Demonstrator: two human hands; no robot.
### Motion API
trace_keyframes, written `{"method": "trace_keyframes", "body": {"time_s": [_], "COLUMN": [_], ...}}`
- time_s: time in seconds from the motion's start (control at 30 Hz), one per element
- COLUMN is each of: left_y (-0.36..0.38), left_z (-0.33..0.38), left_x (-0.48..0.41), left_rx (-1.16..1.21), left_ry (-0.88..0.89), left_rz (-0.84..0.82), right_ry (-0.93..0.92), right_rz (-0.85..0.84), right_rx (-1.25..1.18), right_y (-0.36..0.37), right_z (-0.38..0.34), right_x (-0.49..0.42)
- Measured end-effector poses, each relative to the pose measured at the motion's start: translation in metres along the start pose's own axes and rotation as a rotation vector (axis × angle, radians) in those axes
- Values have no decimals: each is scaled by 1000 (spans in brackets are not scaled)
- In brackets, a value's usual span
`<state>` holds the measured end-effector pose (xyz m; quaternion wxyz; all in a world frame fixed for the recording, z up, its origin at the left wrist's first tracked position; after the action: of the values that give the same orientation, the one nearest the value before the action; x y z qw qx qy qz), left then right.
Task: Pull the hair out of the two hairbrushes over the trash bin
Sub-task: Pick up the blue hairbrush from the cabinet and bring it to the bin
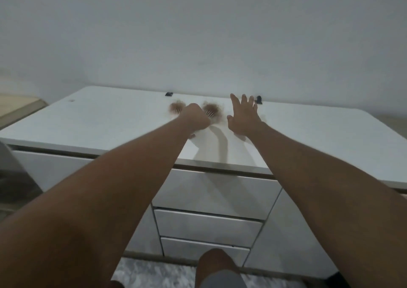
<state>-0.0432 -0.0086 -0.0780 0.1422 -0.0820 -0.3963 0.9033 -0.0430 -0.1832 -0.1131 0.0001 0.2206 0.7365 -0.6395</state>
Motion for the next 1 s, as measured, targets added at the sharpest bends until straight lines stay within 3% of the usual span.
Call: {"method": "trace_keyframes", "body": {"time_s": [0.17,0.4,0.6,1.0], "left_y": [-30,-91,-146,-208], "left_z": [-1,-36,-89,-214], "left_x": [4,17,62,214], "left_rx": [551,970,1137,1142], "left_ry": [-229,-275,-327,-493], "left_rz": [47,128,255,661], "right_ry": [-20,-143,-322,-797], "right_rz": [2,41,54,-115], "right_rx": [-18,-102,-177,-251], "right_y": [-11,-28,-23,8], "right_z": [-13,-73,-163,-358], "right_x": [2,-3,1,104]}}
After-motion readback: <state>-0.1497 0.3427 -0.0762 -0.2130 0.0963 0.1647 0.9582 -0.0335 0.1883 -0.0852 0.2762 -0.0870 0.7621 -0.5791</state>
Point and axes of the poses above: each hand's wrist, its own x-axis away from the middle knuckle, its own y-axis out of the palm, z = x × y, the point moved 1 cm from there along -x, towards the middle knuckle, and after that the axes turned 7 degrees about y, right-handed, at the moved point
